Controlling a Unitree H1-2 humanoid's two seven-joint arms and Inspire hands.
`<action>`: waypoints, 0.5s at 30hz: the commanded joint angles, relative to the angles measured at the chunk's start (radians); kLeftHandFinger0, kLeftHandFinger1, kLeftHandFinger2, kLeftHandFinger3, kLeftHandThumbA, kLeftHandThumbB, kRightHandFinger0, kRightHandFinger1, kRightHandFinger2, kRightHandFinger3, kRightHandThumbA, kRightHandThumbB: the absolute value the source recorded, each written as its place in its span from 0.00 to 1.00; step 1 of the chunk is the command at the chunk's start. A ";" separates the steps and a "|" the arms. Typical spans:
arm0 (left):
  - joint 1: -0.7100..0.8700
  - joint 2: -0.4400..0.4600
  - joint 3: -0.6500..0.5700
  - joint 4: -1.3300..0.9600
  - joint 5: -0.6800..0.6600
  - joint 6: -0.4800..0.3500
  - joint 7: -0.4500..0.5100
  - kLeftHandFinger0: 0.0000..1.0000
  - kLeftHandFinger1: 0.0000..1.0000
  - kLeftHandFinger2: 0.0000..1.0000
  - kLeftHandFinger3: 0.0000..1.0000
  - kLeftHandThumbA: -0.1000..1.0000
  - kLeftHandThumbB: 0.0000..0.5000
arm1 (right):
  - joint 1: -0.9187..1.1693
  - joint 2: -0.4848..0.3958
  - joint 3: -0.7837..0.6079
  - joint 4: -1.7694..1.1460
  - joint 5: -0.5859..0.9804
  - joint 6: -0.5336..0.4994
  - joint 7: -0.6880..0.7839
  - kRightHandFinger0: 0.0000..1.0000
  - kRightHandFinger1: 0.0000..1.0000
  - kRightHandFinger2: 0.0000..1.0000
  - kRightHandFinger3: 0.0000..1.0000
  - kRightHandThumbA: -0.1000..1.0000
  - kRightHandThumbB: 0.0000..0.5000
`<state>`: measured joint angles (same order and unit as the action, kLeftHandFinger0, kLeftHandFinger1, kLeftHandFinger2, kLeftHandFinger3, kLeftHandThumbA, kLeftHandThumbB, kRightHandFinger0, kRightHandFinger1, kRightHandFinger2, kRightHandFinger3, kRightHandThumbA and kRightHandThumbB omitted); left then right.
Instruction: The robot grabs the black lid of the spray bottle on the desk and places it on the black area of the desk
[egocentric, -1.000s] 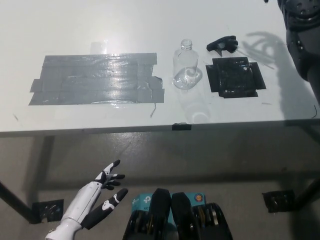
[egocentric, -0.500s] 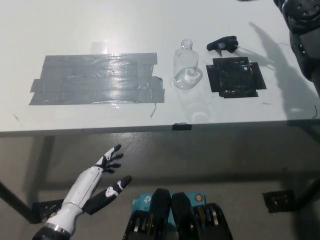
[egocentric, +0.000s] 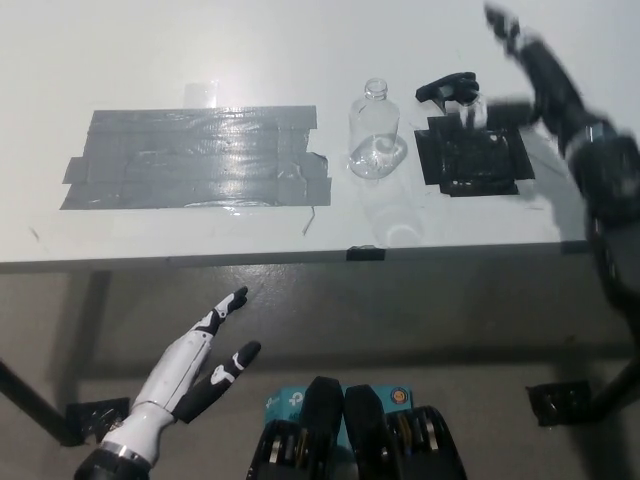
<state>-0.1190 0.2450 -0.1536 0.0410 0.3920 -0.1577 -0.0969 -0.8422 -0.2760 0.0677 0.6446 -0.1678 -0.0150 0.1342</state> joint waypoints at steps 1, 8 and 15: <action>-0.144 0.005 0.063 0.047 -0.099 -0.051 0.023 1.00 1.00 1.00 1.00 1.00 0.39 | 0.303 -0.036 -0.075 -1.039 0.186 0.061 0.042 1.00 1.00 1.00 1.00 1.00 0.59; -0.145 -0.001 0.075 0.051 -0.120 -0.041 0.022 1.00 1.00 1.00 1.00 0.99 0.34 | 0.474 0.011 -0.040 -1.032 0.155 -0.015 0.022 1.00 1.00 1.00 1.00 0.94 0.52; -0.123 -0.001 0.076 0.045 -0.120 -0.040 0.024 1.00 1.00 1.00 1.00 0.99 0.36 | 0.559 0.069 -0.019 -0.921 0.170 -0.066 0.020 1.00 1.00 1.00 1.00 0.93 0.47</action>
<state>-0.1751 0.2439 -0.1427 0.1057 0.3754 -0.1578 -0.0968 -0.3607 -0.2355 0.0681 0.1314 -0.1444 0.0039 0.1350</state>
